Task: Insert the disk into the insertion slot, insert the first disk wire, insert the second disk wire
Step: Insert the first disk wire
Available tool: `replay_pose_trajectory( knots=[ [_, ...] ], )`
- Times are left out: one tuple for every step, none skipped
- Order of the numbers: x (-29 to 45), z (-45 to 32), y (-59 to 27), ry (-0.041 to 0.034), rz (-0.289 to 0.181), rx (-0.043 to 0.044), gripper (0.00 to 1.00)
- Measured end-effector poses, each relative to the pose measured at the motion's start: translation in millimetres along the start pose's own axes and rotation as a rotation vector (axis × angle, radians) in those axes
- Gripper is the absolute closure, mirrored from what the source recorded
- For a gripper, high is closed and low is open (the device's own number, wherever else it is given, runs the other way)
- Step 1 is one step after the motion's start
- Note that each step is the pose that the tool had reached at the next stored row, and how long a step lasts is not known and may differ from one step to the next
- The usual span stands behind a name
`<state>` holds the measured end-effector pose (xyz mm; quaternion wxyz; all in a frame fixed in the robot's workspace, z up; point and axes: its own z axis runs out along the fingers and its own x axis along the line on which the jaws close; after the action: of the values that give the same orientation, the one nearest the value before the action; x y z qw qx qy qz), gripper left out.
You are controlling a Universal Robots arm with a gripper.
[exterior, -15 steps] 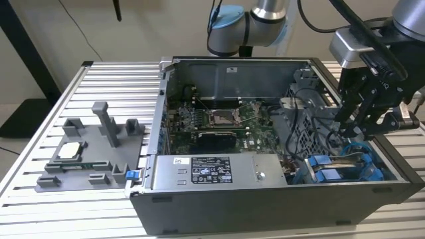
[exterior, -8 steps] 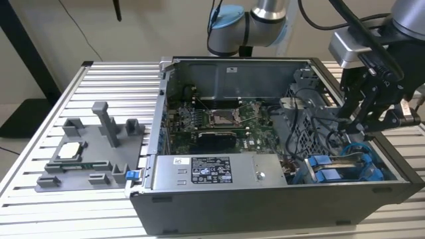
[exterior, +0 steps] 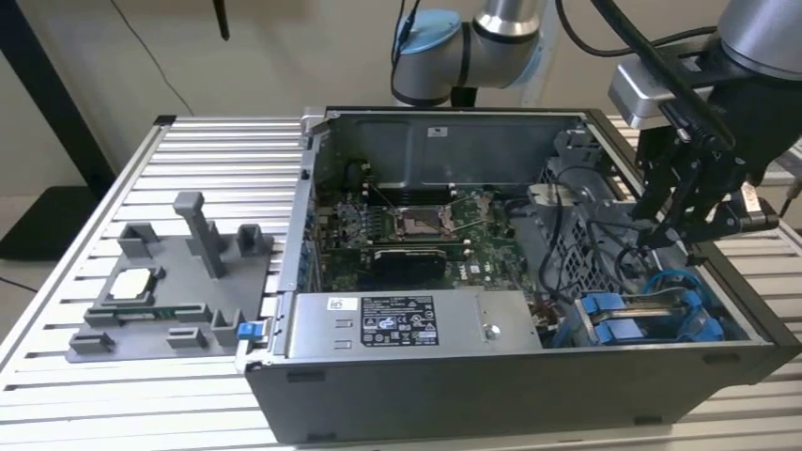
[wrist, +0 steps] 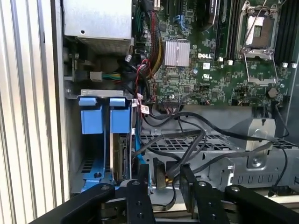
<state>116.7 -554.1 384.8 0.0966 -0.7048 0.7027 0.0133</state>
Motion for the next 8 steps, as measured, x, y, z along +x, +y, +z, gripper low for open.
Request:
replay_pose_trajectory(
  knots=[
    [0.0, 0.0, 0.0, 0.0001, 0.0, 0.0, 0.0],
    [0.0, 0.0, 0.0, 0.0001, 0.0, 0.0, 0.0],
    [0.0, 0.0, 0.0, 0.0002, 0.0, 0.0, 0.0],
    [0.0, 0.0, 0.0, 0.0001, 0.0, 0.0, 0.0],
    [0.0, 0.0, 0.0, 0.0002, 0.0, 0.0, 0.0],
    [0.1, -0.1, 0.0, 0.0002, 0.0, 0.0, 0.0],
    [0.3, -0.1, 0.0, 0.0002, 0.0, 0.0, 0.0],
    [0.6, -0.1, 0.0, 0.0002, 0.0, -0.0002, 0.0]
  ],
)
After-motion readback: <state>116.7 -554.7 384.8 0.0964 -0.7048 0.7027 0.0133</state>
